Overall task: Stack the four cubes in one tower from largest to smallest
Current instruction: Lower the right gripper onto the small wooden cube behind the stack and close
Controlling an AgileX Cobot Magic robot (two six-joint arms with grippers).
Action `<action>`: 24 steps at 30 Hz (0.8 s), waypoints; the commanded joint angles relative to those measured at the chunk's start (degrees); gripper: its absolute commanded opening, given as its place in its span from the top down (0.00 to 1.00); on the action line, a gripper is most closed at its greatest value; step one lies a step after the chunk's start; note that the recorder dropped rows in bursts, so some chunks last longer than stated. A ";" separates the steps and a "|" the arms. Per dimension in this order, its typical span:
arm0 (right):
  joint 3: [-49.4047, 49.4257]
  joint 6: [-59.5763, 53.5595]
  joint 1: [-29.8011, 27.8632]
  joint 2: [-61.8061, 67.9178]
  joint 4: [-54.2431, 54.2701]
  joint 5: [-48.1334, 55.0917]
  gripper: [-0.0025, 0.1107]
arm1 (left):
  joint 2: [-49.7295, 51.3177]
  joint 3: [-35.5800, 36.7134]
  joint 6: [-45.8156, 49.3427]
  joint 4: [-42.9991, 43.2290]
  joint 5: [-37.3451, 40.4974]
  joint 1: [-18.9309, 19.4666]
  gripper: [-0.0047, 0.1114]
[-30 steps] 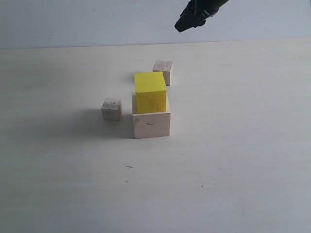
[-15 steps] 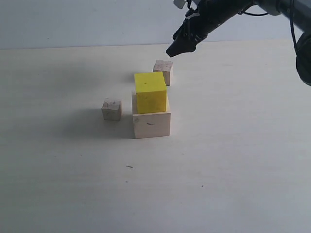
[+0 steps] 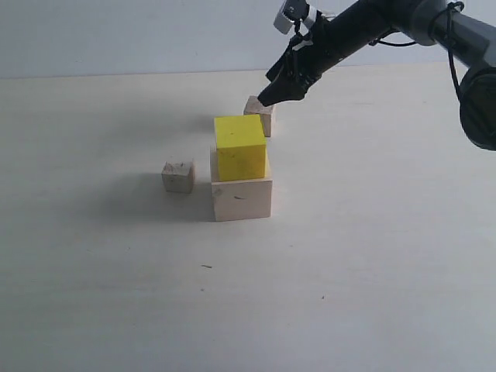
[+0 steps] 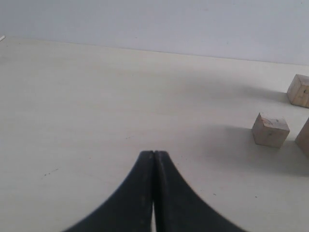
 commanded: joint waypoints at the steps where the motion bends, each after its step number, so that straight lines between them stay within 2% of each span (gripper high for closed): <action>1: -0.28 -0.91 0.02 1.28 0.99 0.10 0.36 | -0.31 0.14 0.24 0.13 -0.53 -0.36 0.96; 24: -0.28 -1.05 0.02 2.21 3.67 -1.00 0.36 | -0.31 0.14 0.24 0.13 -0.53 -0.36 0.96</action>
